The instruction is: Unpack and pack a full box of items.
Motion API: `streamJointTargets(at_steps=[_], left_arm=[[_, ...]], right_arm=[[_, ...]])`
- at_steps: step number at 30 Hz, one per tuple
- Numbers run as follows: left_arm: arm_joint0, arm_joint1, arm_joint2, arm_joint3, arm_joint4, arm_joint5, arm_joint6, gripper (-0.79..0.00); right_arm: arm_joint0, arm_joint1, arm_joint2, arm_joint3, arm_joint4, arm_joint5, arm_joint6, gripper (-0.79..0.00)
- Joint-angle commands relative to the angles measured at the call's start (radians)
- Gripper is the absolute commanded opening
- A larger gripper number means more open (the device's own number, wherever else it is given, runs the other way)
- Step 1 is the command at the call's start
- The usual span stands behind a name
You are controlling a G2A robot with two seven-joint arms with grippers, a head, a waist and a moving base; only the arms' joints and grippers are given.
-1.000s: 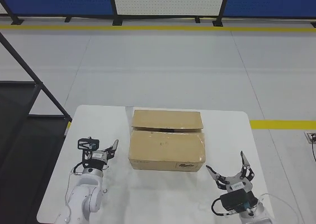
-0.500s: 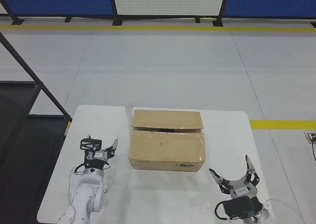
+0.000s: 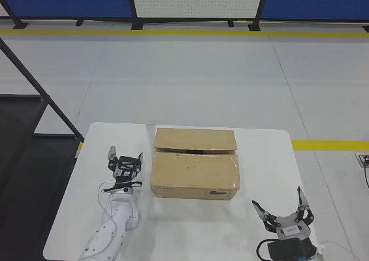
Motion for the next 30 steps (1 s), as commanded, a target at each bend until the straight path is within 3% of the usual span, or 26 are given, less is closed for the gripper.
streamJointTargets(at_steps=[1,11,21,26,30], left_arm=[[-0.025,-0.004,-0.001,0.047,-0.01,-0.013,0.018,0.0],[-0.029,-0.006,-0.008,0.045,-0.033,-0.053,0.007,0.0],[0.05,0.027,-0.221,-0.218,-0.468,-0.534,-0.276,0.0],[0.071,0.046,-0.328,-0.287,-0.76,-0.788,-0.54,0.0],[0.07,0.051,-0.344,-0.295,-0.766,-0.807,-0.568,0.0]], right_arm=[[-0.008,0.0,0.004,-0.006,-0.001,0.003,0.001,0.0],[-0.009,0.001,0.008,-0.007,0.004,-0.002,0.01,0.0],[0.029,0.0,-0.006,0.022,0.005,-0.019,0.017,0.0],[0.037,0.0,-0.01,0.028,0.007,-0.022,0.019,0.0],[0.042,0.0,-0.012,0.031,0.006,-0.024,0.023,0.0]])
